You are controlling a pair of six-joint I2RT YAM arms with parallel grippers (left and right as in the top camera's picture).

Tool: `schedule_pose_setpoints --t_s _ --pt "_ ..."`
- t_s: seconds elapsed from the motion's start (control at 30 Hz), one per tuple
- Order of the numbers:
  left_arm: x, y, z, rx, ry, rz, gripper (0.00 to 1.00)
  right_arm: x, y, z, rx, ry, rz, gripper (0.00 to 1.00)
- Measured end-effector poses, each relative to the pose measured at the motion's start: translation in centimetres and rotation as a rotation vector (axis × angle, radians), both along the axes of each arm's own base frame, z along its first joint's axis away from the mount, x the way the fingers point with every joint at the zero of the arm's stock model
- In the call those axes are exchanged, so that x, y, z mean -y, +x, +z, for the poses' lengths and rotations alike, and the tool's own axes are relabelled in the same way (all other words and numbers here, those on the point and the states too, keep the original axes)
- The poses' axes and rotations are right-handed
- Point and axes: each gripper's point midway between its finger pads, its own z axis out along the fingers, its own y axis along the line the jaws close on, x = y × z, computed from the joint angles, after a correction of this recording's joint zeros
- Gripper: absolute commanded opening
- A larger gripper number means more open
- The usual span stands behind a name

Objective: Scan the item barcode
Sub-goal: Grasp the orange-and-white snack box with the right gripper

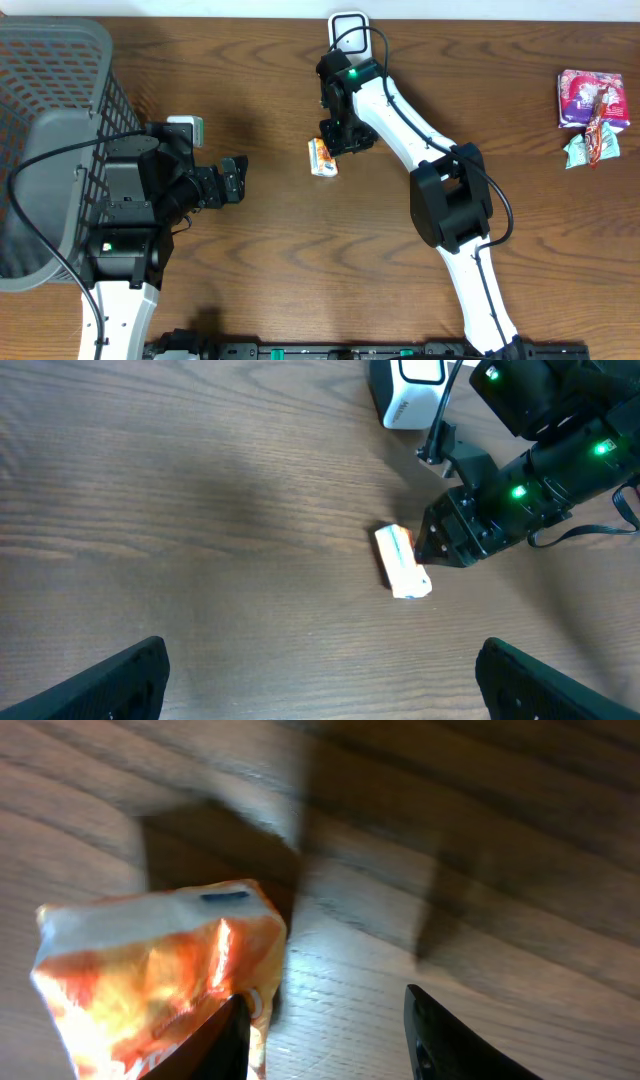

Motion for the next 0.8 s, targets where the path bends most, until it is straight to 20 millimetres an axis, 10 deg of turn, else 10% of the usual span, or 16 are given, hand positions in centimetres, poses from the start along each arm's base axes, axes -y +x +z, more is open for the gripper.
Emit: schedule_pose_setpoints --t_s 0.8 --pt "0.0 0.0 0.0 0.000 0.000 0.000 0.97 2.2 -0.6 -0.3 -0.063 -0.077 -0.019 0.42"
